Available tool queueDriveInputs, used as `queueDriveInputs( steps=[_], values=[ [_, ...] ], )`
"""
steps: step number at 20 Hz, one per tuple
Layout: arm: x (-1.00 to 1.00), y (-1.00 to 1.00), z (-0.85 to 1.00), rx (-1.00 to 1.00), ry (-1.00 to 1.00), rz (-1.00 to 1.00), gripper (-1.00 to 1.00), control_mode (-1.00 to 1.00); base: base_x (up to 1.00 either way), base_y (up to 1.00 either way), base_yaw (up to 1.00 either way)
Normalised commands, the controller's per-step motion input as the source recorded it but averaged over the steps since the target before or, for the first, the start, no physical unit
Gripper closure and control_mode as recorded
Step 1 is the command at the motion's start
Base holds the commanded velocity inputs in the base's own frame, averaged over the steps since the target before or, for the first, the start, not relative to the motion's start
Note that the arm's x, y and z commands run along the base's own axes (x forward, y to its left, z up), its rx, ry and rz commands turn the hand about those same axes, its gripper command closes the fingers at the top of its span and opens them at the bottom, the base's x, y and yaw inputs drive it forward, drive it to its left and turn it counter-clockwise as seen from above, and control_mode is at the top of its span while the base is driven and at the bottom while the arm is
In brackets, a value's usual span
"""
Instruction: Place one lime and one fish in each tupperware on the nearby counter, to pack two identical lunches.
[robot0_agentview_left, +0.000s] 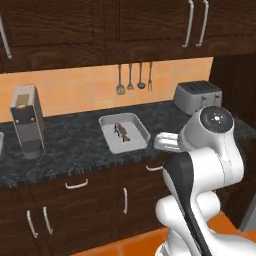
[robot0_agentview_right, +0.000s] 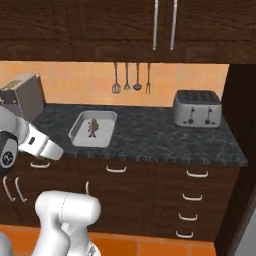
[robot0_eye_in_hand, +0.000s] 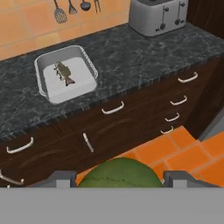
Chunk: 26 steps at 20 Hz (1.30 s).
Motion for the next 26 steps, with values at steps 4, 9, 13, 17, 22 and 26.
queueDriveInputs(
  steps=[4,9,13,17,22,26],
  values=[
    [0.0,0.0,0.0,0.0,0.0,0.0,1.0,1.0,0.49,0.92,-0.02],
    [0.0,0.0,0.0,0.0,0.0,0.0,1.0,1.0,0.56,0.8,0.0],
    [0.0,0.0,0.0,0.0,0.0,0.0,1.0,1.0,0.39,0.13,0.0],
    [0.0,0.0,0.0,0.0,0.0,0.0,1.0,1.0,0.4,-0.07,0.01],
    [0.0,0.0,0.0,0.0,0.0,0.0,1.0,1.0,0.55,0.0,0.06],
    [0.18,0.0,-0.06,0.0,0.0,0.03,1.0,-1.0,0.1,0.0,0.02]
  ],
)
